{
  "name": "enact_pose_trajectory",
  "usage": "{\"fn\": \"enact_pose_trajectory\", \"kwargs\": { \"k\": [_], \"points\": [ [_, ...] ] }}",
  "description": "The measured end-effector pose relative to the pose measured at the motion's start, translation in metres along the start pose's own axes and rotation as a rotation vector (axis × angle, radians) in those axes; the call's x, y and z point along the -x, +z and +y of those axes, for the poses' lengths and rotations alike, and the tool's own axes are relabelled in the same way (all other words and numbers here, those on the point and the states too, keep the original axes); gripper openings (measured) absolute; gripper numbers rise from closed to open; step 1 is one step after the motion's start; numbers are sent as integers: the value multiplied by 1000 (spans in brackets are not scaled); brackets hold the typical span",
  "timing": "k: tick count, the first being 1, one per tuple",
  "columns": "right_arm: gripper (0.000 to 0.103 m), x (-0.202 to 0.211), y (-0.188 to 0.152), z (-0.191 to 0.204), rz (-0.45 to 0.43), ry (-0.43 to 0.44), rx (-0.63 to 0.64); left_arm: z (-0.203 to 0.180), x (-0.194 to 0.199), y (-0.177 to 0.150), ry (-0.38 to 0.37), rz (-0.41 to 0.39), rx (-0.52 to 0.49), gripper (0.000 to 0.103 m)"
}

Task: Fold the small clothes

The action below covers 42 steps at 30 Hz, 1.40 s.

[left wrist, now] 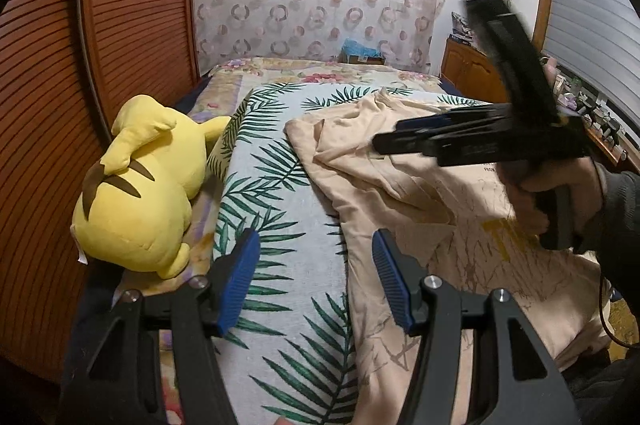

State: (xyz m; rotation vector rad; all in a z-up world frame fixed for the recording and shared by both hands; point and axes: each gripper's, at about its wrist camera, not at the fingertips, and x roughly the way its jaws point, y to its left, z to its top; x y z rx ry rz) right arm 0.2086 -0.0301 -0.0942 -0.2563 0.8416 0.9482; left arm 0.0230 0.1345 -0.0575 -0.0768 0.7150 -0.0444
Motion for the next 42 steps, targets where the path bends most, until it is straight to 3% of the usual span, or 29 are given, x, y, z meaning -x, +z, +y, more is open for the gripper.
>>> {"fn": "enact_pose_trajectory", "kwargs": {
  "k": [1,2,4,5,6,10,17,19,24,30,34,42],
  "points": [
    [56,-8,2,0,21,-3,6,0,0,0,-2,0,2,57],
    [48,-13,2,-1,36,-5,10,0,-1,0,-6,1,3,57],
    [31,-22,3,-2,59,8,14,-1,-3,-1,-7,4,1,57],
    [12,-23,2,-3,61,17,16,-1,-4,-2,-9,6,-1,57],
    [6,-20,1,-3,56,27,18,-2,-5,-2,-11,7,-1,57],
    [3,3,-1,-11,-2,35,-14,-4,-6,-4,-19,8,-3,57],
    [3,39,-13,-36,-5,-145,-100,-12,-8,-4,-30,17,-9,57],
    [7,46,-19,-42,1,-168,-119,-15,-10,-3,-32,22,-14,57],
    [48,72,-32,-51,-27,-199,-124,-26,-16,-1,-48,41,-29,57],
    [51,117,-61,-54,-63,-169,-139,-47,-25,2,-62,64,-74,57],
    [51,144,-90,-57,-60,-168,-163,-55,-33,6,-122,94,-87,57],
    [51,178,-146,-68,-50,-203,-231,-61,-53,9,-158,166,-100,43]
  ]
}}
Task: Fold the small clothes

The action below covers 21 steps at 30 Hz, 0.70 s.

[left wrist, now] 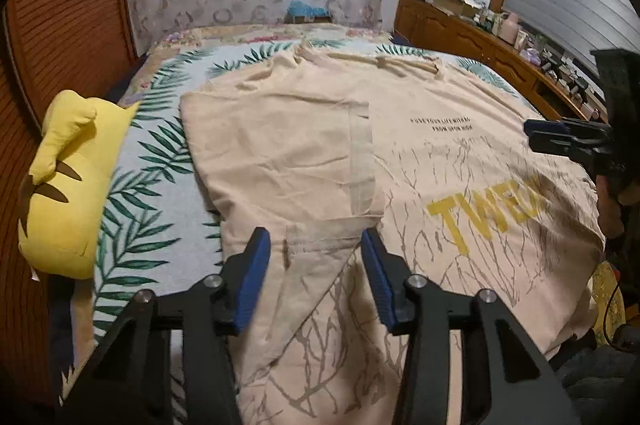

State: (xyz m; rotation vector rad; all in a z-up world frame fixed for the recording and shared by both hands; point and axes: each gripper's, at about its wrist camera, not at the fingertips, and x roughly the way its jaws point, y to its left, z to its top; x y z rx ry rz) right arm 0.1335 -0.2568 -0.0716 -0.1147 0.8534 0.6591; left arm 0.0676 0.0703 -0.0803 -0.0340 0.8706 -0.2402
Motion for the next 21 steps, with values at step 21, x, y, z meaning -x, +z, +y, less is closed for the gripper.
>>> {"fn": "enact_pose_trajectory", "kwargs": {
  "k": [21],
  "points": [
    [51,58,-61,-51,-51,-76,-153,-52,21,-13,-60,0,-93,40]
  ]
}}
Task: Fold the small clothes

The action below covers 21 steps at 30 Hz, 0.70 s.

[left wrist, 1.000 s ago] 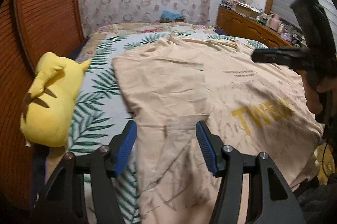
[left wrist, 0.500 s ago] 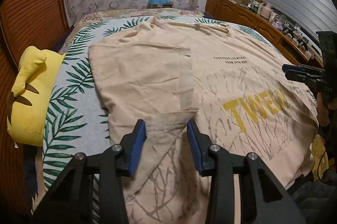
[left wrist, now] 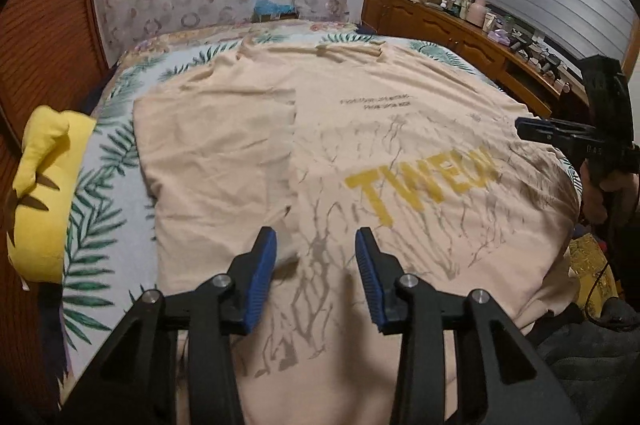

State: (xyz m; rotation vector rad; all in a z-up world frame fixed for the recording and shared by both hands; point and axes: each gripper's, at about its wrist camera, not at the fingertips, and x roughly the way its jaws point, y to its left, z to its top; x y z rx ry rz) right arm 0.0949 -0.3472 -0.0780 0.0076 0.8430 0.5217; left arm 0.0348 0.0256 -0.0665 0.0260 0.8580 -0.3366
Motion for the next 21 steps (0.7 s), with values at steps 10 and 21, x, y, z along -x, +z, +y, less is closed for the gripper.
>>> {"fn": "enact_pose_trajectory", "kwargs": {
  "k": [10,21],
  "points": [
    [51,46,-14,-75,-41,-195,-104,-20,-22,25,8,-20,-34,48],
    [51,60,-34,-152,-9,-323,-219,-44,-54,51,23,-1,-67,49]
  ]
}}
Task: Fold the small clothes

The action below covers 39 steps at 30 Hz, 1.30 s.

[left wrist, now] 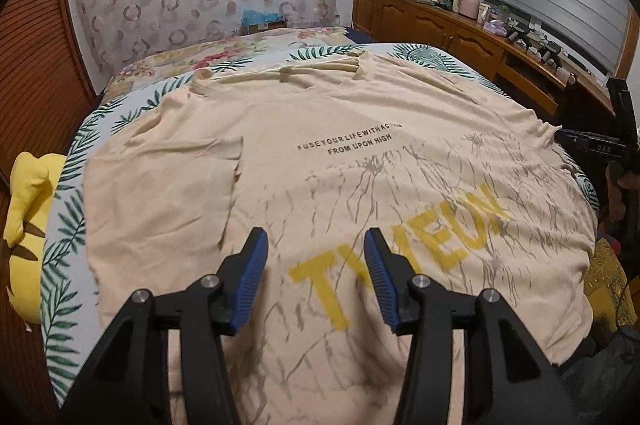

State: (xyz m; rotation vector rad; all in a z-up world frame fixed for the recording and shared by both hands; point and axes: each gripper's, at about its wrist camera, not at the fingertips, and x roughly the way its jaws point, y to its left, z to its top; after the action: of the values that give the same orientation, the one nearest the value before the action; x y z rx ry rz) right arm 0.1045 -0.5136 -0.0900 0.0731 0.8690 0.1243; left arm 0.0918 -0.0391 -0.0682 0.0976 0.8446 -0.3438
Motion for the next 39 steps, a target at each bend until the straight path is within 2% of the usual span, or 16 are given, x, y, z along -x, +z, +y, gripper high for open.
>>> {"fn": "enact_pose_trajectory", "kwargs": {
  "k": [7,14,16,18,22,23,30,32,39],
  "points": [
    [51,-8,2,-23,24,-27,-59,-8,-22,6,1,37,-13,49],
    [51,-20,6,-30,50,24,-85,-10,-34,11,19,61,-22,49],
    [46,-20,7,-29,47,32,-77,-10,-36,12,23,63,-24,49],
    [34,-19,8,-26,40,33,-55,-9,-38,13,24,57,-27,51],
    [15,-16,11,-12,21,-24,29,-8,-41,14,25,43,-28,57],
    [6,-14,12,-8,14,-13,46,-9,-41,15,22,43,-29,58],
    [4,0,30,15,-55,39,112,-11,-43,16,10,46,-37,63],
    [4,5,36,27,-76,64,134,-13,-44,16,4,49,-45,70],
    [4,14,62,90,-115,177,246,-17,-46,17,-9,55,-60,76]
  ]
}}
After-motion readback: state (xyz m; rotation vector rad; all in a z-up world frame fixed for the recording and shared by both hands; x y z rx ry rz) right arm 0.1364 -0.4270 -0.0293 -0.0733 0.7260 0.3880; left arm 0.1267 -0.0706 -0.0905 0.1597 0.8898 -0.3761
